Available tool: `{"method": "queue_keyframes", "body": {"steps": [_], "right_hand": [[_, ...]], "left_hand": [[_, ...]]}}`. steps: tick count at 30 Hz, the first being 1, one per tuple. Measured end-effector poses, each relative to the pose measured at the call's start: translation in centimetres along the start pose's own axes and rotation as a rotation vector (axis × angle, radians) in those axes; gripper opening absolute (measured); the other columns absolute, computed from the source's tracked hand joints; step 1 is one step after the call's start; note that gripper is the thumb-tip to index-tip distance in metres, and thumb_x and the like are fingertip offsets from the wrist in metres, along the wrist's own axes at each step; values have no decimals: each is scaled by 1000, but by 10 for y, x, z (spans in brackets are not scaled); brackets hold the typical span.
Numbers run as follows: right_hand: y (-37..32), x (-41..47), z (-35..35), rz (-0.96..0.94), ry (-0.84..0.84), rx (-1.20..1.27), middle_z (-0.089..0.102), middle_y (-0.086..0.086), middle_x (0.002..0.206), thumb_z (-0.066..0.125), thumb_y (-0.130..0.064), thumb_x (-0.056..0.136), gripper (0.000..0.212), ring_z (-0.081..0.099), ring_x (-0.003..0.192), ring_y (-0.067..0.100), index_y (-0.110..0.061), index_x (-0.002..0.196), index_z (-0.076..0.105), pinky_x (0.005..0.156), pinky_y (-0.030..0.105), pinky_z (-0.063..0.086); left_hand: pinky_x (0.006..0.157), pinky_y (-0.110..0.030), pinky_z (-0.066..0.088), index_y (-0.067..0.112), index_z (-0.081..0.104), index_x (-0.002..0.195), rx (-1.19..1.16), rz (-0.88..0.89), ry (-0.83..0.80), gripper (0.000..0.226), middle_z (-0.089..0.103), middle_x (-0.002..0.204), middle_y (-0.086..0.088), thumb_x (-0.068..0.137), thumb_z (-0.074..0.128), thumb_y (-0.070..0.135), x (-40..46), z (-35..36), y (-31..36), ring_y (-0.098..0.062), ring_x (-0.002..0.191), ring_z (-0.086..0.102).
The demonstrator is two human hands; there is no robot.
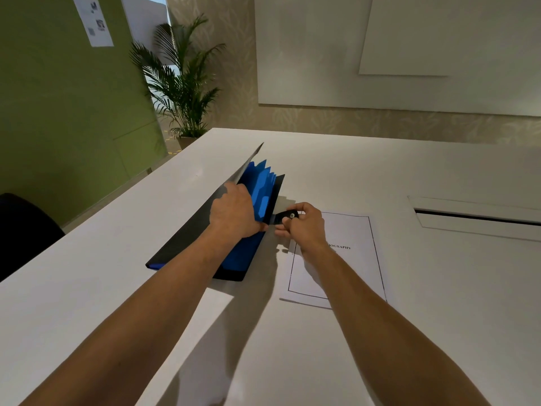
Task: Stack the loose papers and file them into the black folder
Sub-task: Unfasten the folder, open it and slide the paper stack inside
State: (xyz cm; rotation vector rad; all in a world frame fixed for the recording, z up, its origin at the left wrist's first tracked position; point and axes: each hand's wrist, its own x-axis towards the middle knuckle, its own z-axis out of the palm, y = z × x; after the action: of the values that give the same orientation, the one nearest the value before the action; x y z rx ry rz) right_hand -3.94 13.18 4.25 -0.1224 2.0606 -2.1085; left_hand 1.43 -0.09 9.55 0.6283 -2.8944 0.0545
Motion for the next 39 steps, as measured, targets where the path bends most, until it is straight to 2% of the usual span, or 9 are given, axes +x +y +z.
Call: {"method": "queue_keyframes", "body": {"steps": [4,15,19,22,26,28,32,36,39], "right_hand": [[-2,-1,1,-3,-5,13,68,14,91,59,8,89,24,74,69,20,-10,104,59,61,28,62],[-5,-1,-7,10,14,-14,69,19,99,59,7,90,25,75,71,21,-13,104,59,65,30,63],[-9,-4,-9,1,-26,-74,70,17,100,63,-1,90,31,72,70,21,-13,117,52,70,31,61],[-15,-11,-16,-60,-46,-324,70,13,107,69,-17,88,53,69,92,23,-14,133,41,80,30,54],[-16,-16,-42,-72,-11,-534,57,15,133,70,-29,88,62,57,119,30,-16,139,37,96,37,44],[-17,-18,-61,-82,52,-635,56,15,134,69,-31,88,61,56,120,30,-12,139,41,97,38,44],[-17,-19,-101,-53,211,-874,57,14,130,64,-35,87,56,52,122,32,-11,133,46,93,38,42],[-15,-25,-131,69,265,-1053,58,16,125,62,-41,85,56,53,118,37,-8,128,47,92,42,43],[-8,-31,-140,147,254,-1149,59,17,123,61,-45,86,55,55,116,38,-6,123,47,90,40,43]], "left_hand": [[80,-39,50,3,35,130,38,-17,16,104,40,127,-15,58,79,63,1,-3,-6,-30,102,60],[83,-41,44,1,39,127,-187,19,-64,41,51,125,-21,89,51,10,4,-19,-18,-39,109,54],[84,-45,50,17,20,149,-198,68,-76,63,54,126,-22,91,43,7,5,-15,-18,-38,103,57],[77,-43,52,34,9,153,-193,108,-129,75,56,120,-19,91,39,5,3,-13,-13,-34,92,58],[73,-34,48,7,54,122,-114,95,-157,31,58,118,-17,95,39,8,-2,-3,3,-28,90,58],[66,-32,46,3,55,94,-127,71,-169,16,61,100,-15,94,40,8,-7,6,10,-23,78,55],[61,-31,45,6,55,82,-162,77,-256,22,57,81,-8,95,45,21,-7,23,20,-21,69,55],[80,-37,53,7,58,84,-76,123,-361,58,57,80,-8,82,56,65,0,33,26,-24,80,62],[73,-32,50,11,46,68,-73,158,-381,64,50,67,-3,67,66,73,4,36,27,-16,61,51]]}}
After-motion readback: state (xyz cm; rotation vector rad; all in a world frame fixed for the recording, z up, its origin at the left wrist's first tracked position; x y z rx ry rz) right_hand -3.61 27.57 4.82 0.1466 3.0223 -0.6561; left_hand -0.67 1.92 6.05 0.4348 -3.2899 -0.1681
